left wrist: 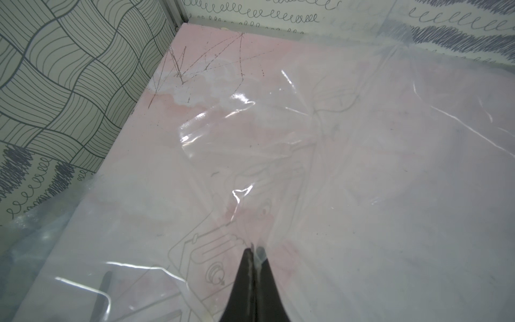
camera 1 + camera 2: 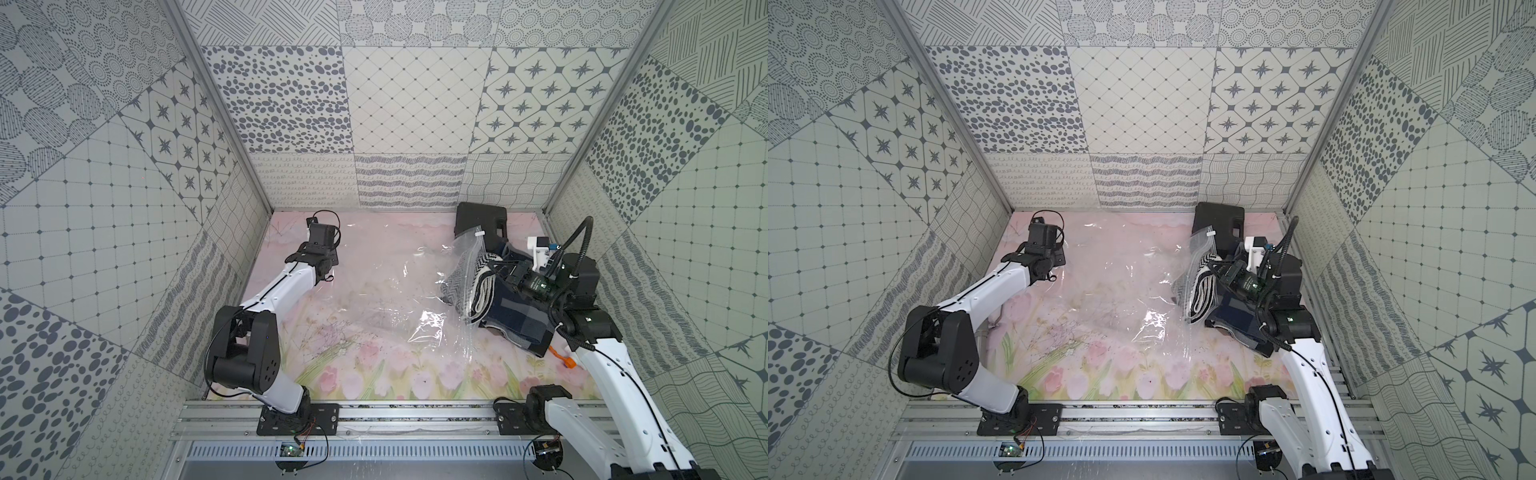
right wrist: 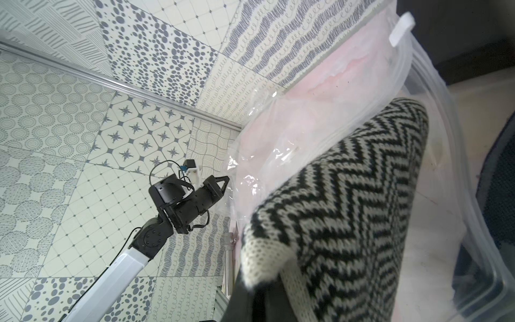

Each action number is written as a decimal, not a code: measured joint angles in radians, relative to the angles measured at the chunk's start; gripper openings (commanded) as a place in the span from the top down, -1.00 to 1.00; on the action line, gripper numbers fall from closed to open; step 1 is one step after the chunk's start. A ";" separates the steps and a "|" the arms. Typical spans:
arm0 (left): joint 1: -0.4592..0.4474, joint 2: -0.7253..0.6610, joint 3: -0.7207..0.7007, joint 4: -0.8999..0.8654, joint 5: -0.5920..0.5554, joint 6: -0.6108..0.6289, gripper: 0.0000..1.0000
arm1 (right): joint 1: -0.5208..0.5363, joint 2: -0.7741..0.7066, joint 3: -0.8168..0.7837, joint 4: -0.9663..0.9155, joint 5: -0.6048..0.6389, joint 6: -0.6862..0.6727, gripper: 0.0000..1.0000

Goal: Take the blanket out of the vacuum bag
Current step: Take out the blanket from the vacuum bag, then place the blanket at the center of the board.

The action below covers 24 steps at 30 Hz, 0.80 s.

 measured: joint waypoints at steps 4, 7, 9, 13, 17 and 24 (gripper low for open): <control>0.000 -0.007 0.000 0.000 0.000 0.001 1.00 | -0.019 -0.051 0.061 -0.024 0.002 0.008 1.00; 0.000 -0.009 0.000 0.000 0.000 0.004 1.00 | -0.045 -0.082 0.095 -0.044 0.006 0.006 1.00; 0.000 -0.012 0.000 0.000 0.000 0.005 1.00 | -0.064 -0.100 0.106 -0.056 0.015 0.008 1.00; 0.000 -0.014 0.000 0.000 0.001 0.007 1.00 | -0.091 -0.154 0.106 -0.097 0.104 0.027 1.00; 0.000 -0.018 0.000 0.000 0.001 0.007 1.00 | -0.101 -0.223 0.116 -0.144 0.235 0.033 1.00; 0.000 -0.014 -0.005 0.000 0.003 0.004 1.00 | -0.105 -0.203 0.220 -0.183 0.307 0.012 1.00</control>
